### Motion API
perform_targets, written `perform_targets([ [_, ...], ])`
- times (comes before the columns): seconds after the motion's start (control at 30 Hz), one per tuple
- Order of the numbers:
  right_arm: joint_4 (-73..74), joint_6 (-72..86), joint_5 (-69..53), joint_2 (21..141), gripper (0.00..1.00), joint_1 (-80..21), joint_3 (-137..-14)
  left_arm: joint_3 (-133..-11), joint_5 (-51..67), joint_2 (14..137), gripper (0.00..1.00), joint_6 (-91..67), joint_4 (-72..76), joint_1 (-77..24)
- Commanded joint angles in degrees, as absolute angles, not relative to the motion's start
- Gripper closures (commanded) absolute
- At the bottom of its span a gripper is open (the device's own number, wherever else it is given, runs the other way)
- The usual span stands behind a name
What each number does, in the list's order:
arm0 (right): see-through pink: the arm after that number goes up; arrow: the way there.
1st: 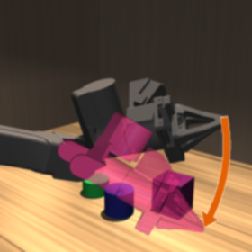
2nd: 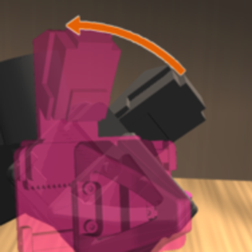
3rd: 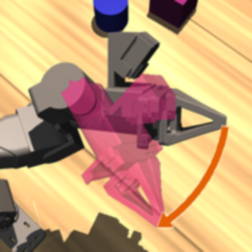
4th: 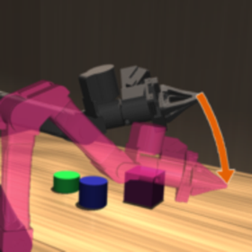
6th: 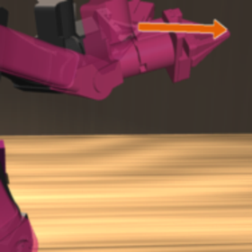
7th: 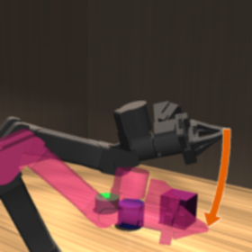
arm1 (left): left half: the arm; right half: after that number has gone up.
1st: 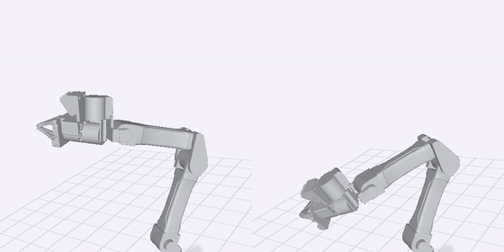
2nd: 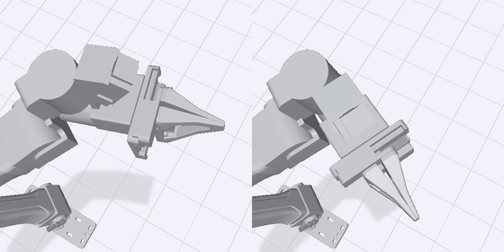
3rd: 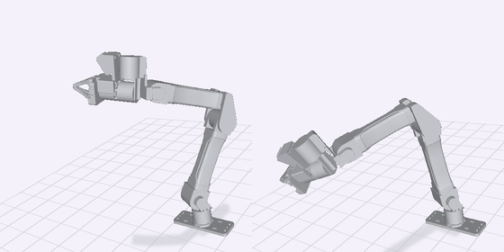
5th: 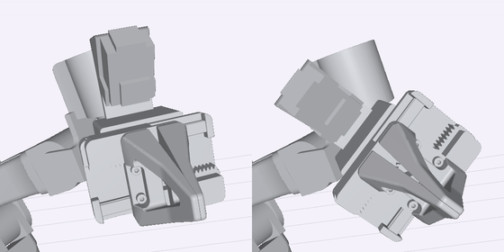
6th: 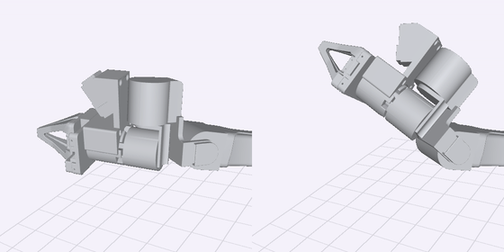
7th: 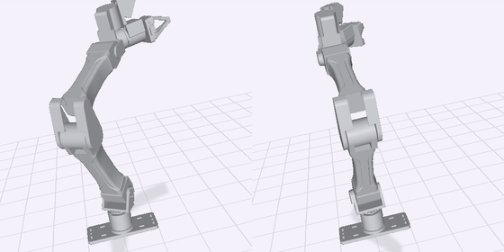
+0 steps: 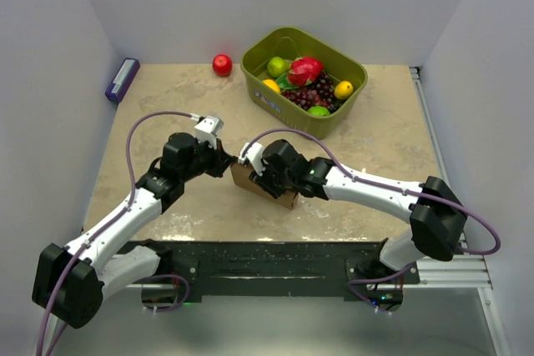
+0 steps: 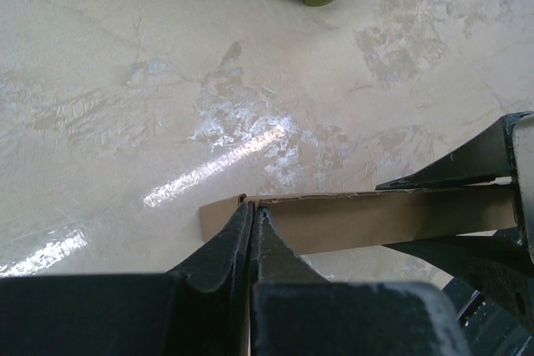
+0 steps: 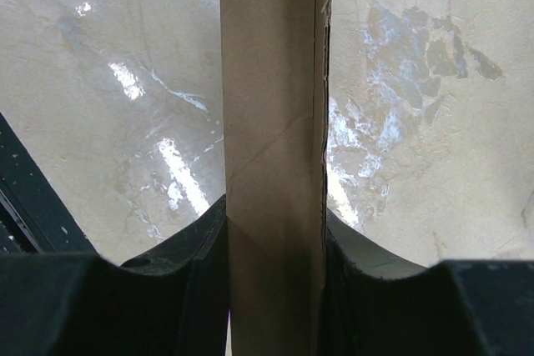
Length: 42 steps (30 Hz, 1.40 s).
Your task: Fold the paper box
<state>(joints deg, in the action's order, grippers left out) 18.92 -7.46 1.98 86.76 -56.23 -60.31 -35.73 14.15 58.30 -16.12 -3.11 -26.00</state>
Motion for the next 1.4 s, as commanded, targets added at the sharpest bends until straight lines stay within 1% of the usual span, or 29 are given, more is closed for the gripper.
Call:
perform_targets([
  [0.0,18.98,-6.33,-0.18,89.83,1.0,-56.43,-58.01,-34.89,11.96,58.09,1.0,-18.2,-5.01,-26.98],
  [0.3,19.16,-6.59,1.58,89.38,1.0,-56.51,-58.01,-36.47,7.92,60.29,1.0,-16.17,-11.86,-27.25],
  [0.6,20.13,-7.38,3.43,89.56,1.0,-56.43,-58.18,-37.79,5.1,61.79,1.0,-15.21,-14.49,-27.25],
  [0.87,20.48,-7.91,5.36,89.12,1.0,-56.43,-58.36,-40.34,1.5,63.1,1.0,-10.64,-18.28,-27.25],
  [1.17,20.92,-8.09,5.89,89.03,1.0,-56.43,-58.62,-40.08,3.86,66.0,1.0,-11.25,-17.93,-27.25],
  [1.37,19.34,-9.05,8.61,87.55,1.0,-56.43,-57.66,-39.38,5.18,66.62,1.0,-12.48,-17.93,-27.33],
])
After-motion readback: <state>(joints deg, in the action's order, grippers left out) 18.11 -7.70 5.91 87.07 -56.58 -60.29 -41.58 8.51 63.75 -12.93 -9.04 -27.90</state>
